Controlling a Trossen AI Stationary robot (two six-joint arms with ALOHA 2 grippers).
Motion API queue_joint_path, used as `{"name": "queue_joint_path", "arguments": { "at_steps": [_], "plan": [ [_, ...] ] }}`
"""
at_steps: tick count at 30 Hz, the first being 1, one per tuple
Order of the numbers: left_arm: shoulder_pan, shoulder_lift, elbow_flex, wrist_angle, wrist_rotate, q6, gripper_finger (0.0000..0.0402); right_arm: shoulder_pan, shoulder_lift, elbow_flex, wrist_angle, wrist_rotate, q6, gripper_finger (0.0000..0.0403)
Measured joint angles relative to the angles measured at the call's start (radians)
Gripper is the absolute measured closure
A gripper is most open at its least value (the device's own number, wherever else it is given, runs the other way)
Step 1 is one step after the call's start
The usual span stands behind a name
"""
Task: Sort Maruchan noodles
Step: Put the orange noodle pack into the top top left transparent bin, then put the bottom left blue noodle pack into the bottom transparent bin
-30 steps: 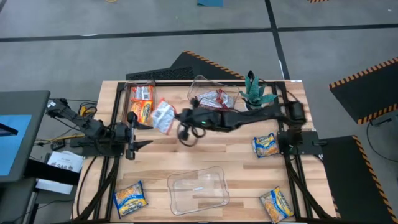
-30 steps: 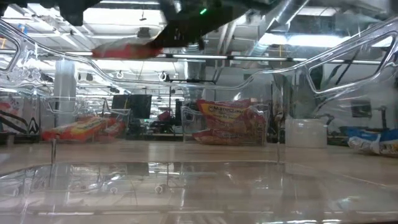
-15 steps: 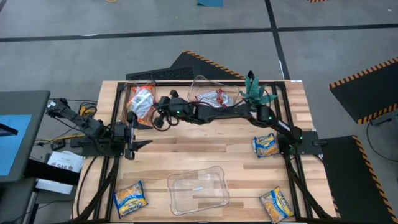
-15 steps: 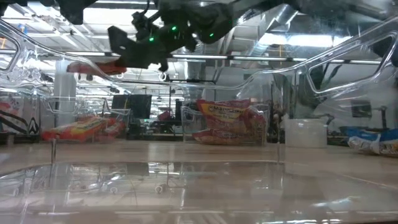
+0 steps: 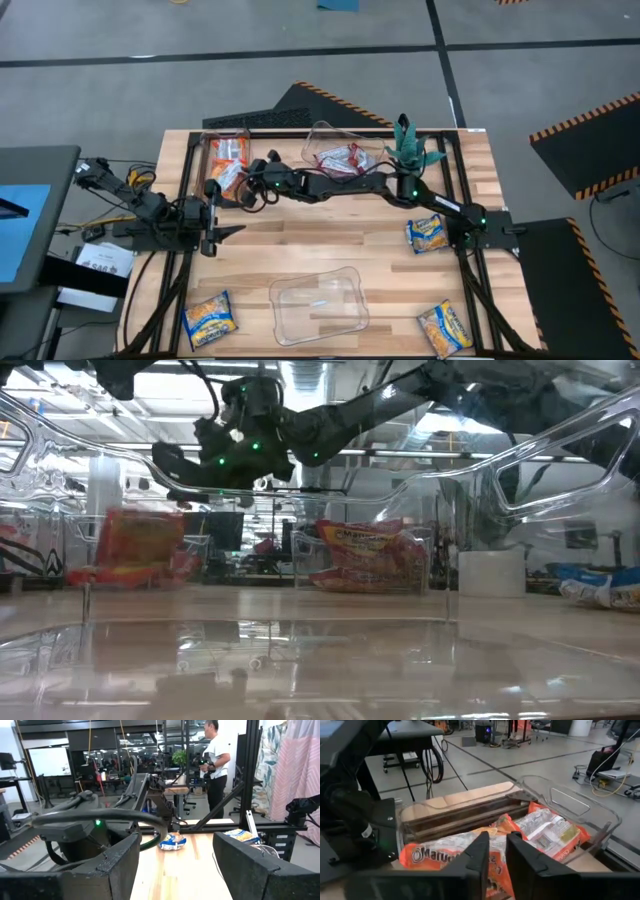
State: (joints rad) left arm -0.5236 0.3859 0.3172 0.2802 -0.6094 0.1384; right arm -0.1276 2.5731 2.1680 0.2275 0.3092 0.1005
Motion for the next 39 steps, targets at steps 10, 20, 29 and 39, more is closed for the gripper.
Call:
{"name": "queue_joint_path", "arguments": {
  "at_steps": [10,20,29,39],
  "plan": [
    [0.000,0.000,0.000,-0.002,-0.003,0.000,0.0162,-0.001,-0.038,-0.002,-0.102,-0.020,-0.022,0.0260],
    [-0.001,0.000,-0.001,-0.032,0.035,-0.020,0.0162,0.017,-0.276,-0.025,-0.688,-0.019,-0.247,0.0205],
    [-0.020,0.000,-0.001,-0.036,0.051,-0.019,0.0162,0.142,-0.623,-0.528,-0.681,0.044,-0.196,0.0221],
    [-0.020,0.012,-0.001,-0.033,0.044,-0.111,0.0162,0.467,-0.976,-1.065,-0.342,0.366,-0.025,0.0227]
  ]
}}
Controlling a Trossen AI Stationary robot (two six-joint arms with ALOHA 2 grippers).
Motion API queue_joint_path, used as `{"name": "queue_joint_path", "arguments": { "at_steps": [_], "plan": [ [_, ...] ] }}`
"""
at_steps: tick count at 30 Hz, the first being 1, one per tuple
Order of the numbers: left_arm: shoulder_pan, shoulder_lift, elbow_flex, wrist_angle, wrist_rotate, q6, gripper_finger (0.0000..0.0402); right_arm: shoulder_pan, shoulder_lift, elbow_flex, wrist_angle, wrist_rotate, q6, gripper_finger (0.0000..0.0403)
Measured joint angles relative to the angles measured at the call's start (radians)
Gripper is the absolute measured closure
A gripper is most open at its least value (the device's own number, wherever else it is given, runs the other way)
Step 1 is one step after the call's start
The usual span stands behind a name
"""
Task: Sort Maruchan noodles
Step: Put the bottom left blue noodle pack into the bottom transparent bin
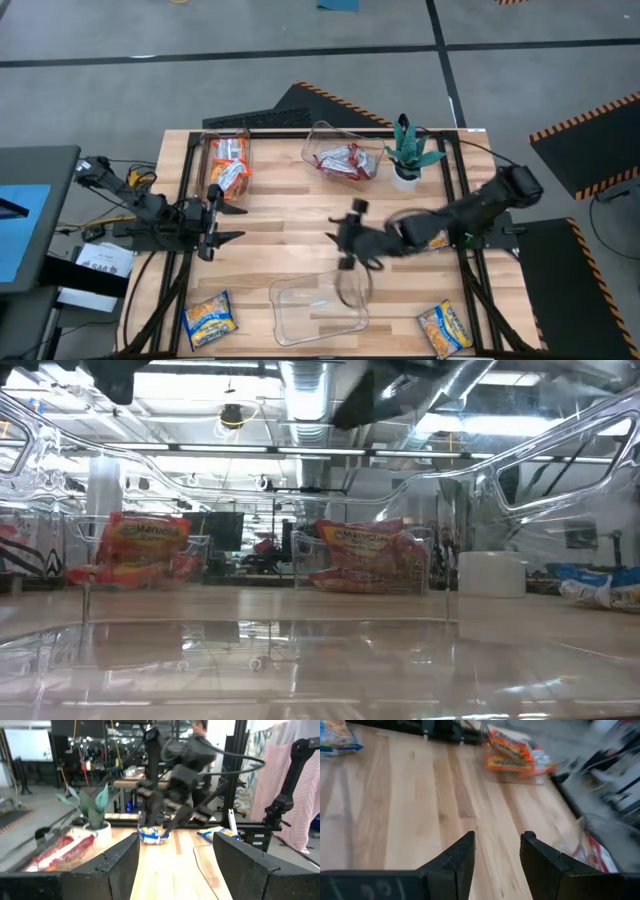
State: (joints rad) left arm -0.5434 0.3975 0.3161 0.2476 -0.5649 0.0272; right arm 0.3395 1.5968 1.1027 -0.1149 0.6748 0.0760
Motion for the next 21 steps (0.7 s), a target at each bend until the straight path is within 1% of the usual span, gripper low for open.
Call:
{"name": "queue_joint_path", "arguments": {
  "at_steps": [2,5,7,8,12,14,16,18,21],
  "plan": [
    [0.003,0.012,0.000,0.004,-0.019,-0.025,0.0162,0.058,-0.029,-0.049,0.024,0.093,0.010,0.0227],
    [0.024,0.041,0.004,0.081,-0.034,-0.077,0.0162,0.121,-0.061,-0.079,0.025,0.231,0.014,0.0227],
    [0.040,0.075,0.038,0.054,-0.007,-0.125,0.0162,0.142,-0.078,-0.080,0.026,0.296,0.006,0.0227],
    [0.044,0.093,0.061,0.017,0.026,-0.143,0.0162,0.150,-0.084,-0.080,0.027,0.310,0.006,0.0227],
    [0.046,0.210,0.174,-0.174,0.154,-0.187,0.0162,0.161,-0.106,-0.081,0.038,0.313,0.006,0.0227],
    [0.038,0.287,0.240,-0.295,0.261,-0.198,0.0162,0.158,-0.107,-0.081,0.042,0.314,0.007,0.0227],
    [0.019,0.371,0.316,-0.439,0.366,-0.255,0.0162,0.156,-0.107,-0.081,0.040,0.313,0.007,0.0227],
    [-0.010,0.456,0.383,-0.598,0.419,-0.356,0.0162,0.155,-0.106,-0.081,0.041,0.313,0.007,0.0227],
    [-0.072,0.578,0.451,-0.751,0.441,-0.507,0.0162,0.154,-0.104,-0.081,0.037,0.300,0.016,0.0227]
  ]
}}
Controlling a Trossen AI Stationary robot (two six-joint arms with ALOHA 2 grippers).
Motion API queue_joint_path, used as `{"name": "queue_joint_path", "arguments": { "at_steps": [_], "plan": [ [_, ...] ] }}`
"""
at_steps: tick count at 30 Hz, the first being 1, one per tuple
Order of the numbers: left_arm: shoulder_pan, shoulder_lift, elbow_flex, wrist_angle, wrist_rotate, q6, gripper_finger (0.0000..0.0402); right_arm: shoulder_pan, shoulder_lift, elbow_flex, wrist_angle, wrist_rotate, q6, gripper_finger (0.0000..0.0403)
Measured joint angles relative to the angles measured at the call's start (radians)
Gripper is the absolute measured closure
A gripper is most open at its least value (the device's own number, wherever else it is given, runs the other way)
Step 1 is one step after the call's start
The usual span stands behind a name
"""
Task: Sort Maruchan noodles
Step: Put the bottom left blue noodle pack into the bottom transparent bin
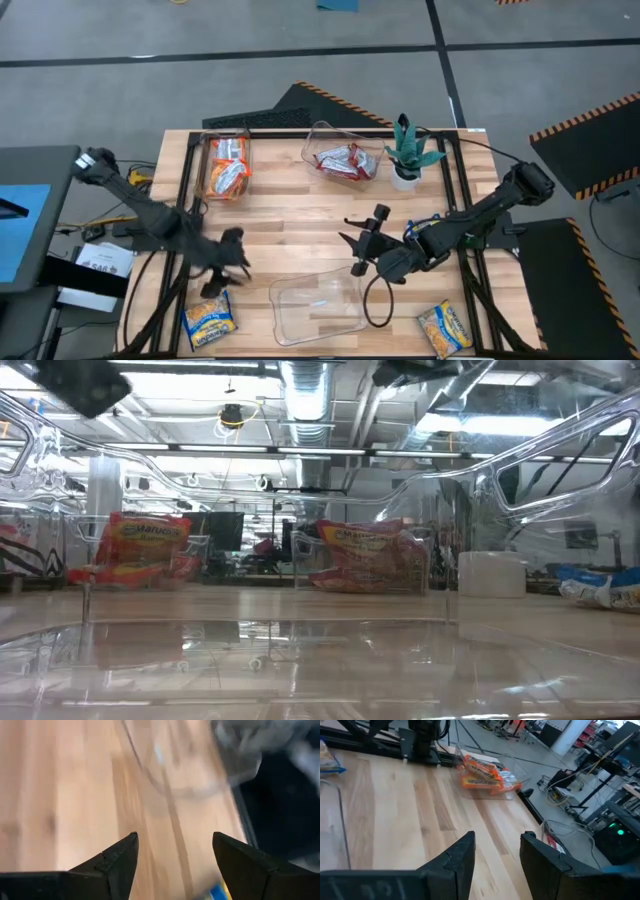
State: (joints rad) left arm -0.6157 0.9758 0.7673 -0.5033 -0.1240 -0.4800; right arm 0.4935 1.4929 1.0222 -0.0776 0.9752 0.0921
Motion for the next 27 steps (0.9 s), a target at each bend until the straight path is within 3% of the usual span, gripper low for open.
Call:
{"name": "queue_joint_path", "arguments": {
  "at_steps": [11,18,27],
  "plan": [
    [-0.232,0.337,0.066,-0.066,0.119,-0.292,0.0163,-0.004,0.000,0.000,-0.006,-0.008,0.021,0.0227],
    [-0.311,0.435,0.127,-0.184,0.055,-0.290,0.0181,-0.013,0.000,0.000,-0.024,-0.008,0.045,0.0227],
    [-0.321,0.527,0.129,-0.220,0.042,-0.227,0.0193,-0.025,0.001,0.000,-0.038,-0.027,0.069,0.0227]
  ]
}}
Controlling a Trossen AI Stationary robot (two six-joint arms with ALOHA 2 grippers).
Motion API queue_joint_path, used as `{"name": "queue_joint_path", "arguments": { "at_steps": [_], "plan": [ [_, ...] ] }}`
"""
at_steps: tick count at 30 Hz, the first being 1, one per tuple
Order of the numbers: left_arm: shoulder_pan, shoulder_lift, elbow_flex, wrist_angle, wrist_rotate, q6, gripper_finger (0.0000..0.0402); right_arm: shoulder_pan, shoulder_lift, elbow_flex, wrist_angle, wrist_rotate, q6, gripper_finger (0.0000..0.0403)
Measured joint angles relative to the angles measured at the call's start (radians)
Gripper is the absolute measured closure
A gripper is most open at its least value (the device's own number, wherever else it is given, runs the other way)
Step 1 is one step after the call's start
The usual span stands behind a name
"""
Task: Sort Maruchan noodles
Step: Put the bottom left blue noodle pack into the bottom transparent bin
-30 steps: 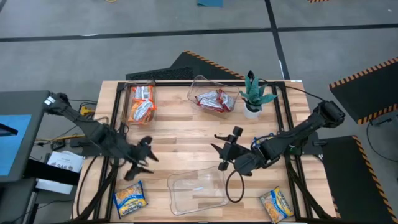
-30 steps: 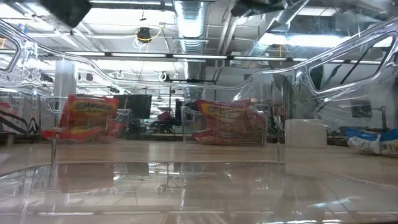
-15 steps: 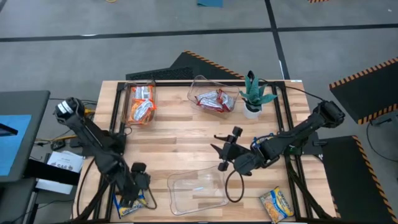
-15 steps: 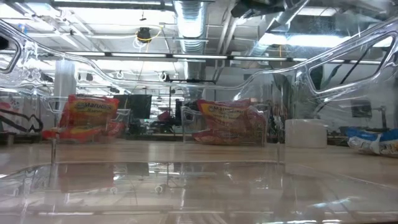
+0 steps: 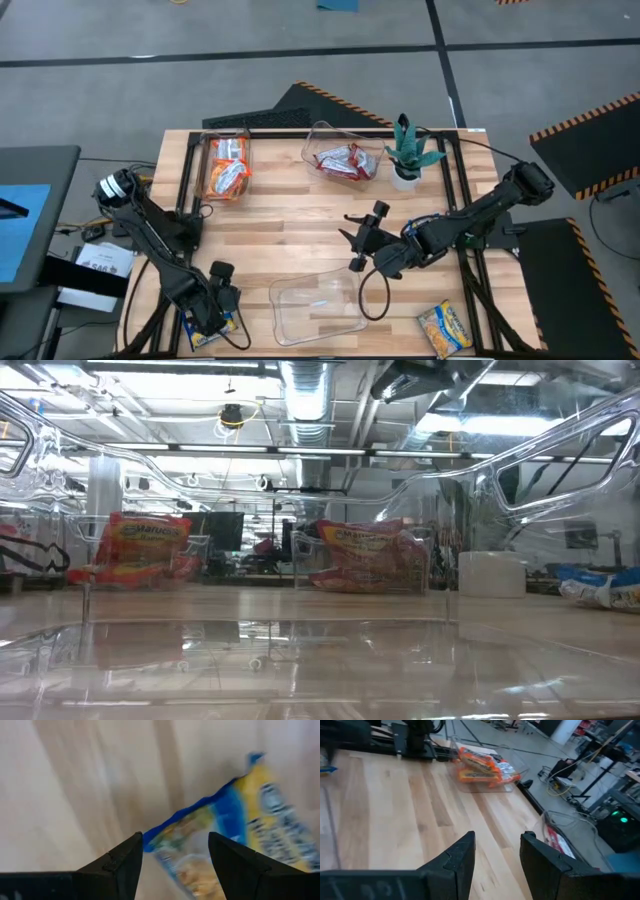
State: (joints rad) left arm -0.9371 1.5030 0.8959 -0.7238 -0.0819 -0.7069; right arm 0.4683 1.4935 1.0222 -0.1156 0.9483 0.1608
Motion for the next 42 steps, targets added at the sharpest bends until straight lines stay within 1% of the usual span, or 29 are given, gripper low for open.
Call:
{"name": "queue_joint_path", "arguments": {
  "at_steps": [4,8,11,13,15,17,19,21,22,24,26,30,32,38,40,42],
  "plan": [
    [-0.001,0.037,0.000,-0.038,0.004,0.007,0.0194,0.000,0.000,0.000,-0.001,-0.010,0.000,0.0227],
    [-0.001,0.078,0.005,-0.024,0.027,0.041,0.0194,0.000,0.000,0.000,-0.004,-0.010,0.000,0.0227],
    [0.003,0.093,0.006,-0.024,0.022,0.053,0.0195,0.000,0.000,0.000,-0.004,-0.010,0.000,0.0227],
    [0.006,0.094,0.005,-0.025,0.018,0.052,0.0202,0.000,0.000,0.000,-0.005,-0.010,0.000,0.0227],
    [0.007,0.095,0.004,-0.026,0.008,0.050,0.0223,0.000,0.000,0.000,-0.005,-0.010,0.000,0.0227],
    [0.007,0.097,0.003,-0.030,0.006,0.053,0.0256,0.000,0.000,0.000,-0.005,-0.010,-0.001,0.0227],
    [0.007,0.101,0.000,-0.035,-0.009,0.058,0.0303,0.000,0.000,0.000,-0.005,-0.010,-0.001,0.0227],
    [0.009,0.107,-0.002,-0.025,-0.024,0.061,0.0361,0.000,0.000,0.000,-0.005,-0.010,0.001,0.0227],
    [0.010,0.110,-0.004,-0.028,-0.020,0.064,0.0380,0.000,0.000,0.000,-0.005,-0.010,0.005,0.0227],
    [0.008,0.105,-0.004,-0.030,-0.019,0.071,0.0394,0.000,0.000,0.000,-0.006,-0.009,0.012,0.0227],
    [0.008,0.105,-0.004,-0.038,-0.013,0.078,0.0399,0.000,0.000,0.000,-0.007,-0.010,0.015,0.0227],
    [0.017,0.075,-0.004,-0.048,-0.058,0.101,0.0401,0.000,0.000,0.000,-0.009,-0.009,0.016,0.0227],
    [0.026,0.036,-0.004,-0.056,-0.083,0.101,0.0401,0.000,0.000,0.000,-0.009,-0.009,0.016,0.0227],
    [0.062,-0.128,-0.004,-0.086,-0.205,0.100,0.0401,0.000,0.000,0.000,-0.009,-0.009,0.017,0.0227],
    [0.075,-0.175,-0.004,-0.086,-0.214,0.092,0.0401,0.000,0.000,0.000,-0.009,-0.009,0.018,0.0227],
    [0.092,-0.214,-0.004,-0.086,-0.198,0.059,0.0402,0.000,0.001,0.000,-0.009,-0.009,0.018,0.0227]
  ]
}}
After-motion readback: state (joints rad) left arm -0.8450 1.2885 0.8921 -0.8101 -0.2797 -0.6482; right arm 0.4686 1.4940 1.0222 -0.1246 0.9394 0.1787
